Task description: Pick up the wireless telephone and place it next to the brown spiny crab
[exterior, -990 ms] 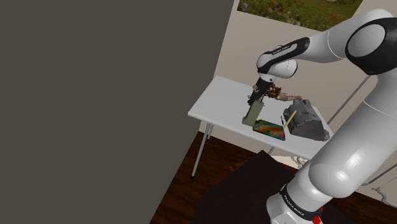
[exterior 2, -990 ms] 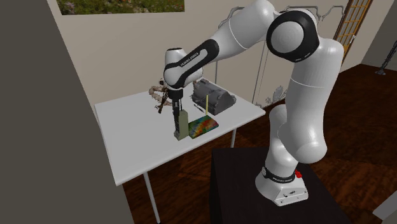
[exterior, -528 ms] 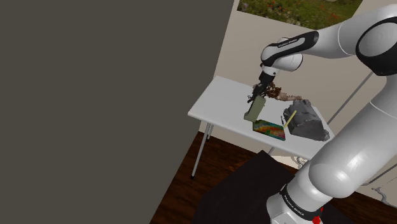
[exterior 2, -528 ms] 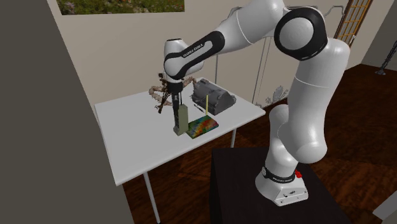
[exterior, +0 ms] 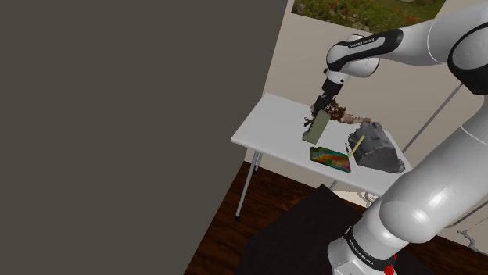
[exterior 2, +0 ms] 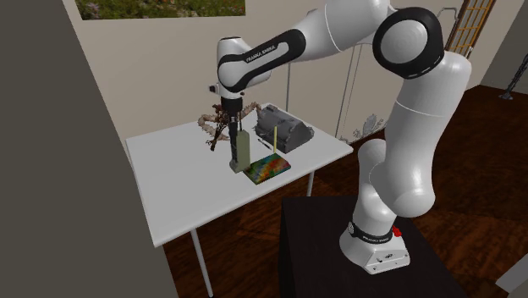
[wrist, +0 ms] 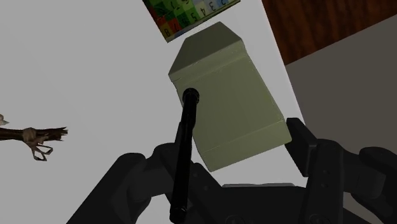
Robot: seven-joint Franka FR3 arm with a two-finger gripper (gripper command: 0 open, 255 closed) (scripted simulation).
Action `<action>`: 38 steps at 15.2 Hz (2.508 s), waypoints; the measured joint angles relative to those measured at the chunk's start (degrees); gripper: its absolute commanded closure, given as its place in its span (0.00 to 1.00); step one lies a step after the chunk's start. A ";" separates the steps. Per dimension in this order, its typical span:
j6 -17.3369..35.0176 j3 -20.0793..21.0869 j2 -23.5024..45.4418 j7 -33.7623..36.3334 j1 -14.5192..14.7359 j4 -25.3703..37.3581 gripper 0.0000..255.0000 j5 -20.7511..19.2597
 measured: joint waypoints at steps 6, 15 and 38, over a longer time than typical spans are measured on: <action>-4.65 0.34 -1.64 0.96 0.07 3.28 1.00 -1.00; -11.64 0.81 -2.93 1.90 0.24 9.19 1.00 -1.70; -29.72 0.55 -0.34 1.60 0.35 29.47 1.00 -0.34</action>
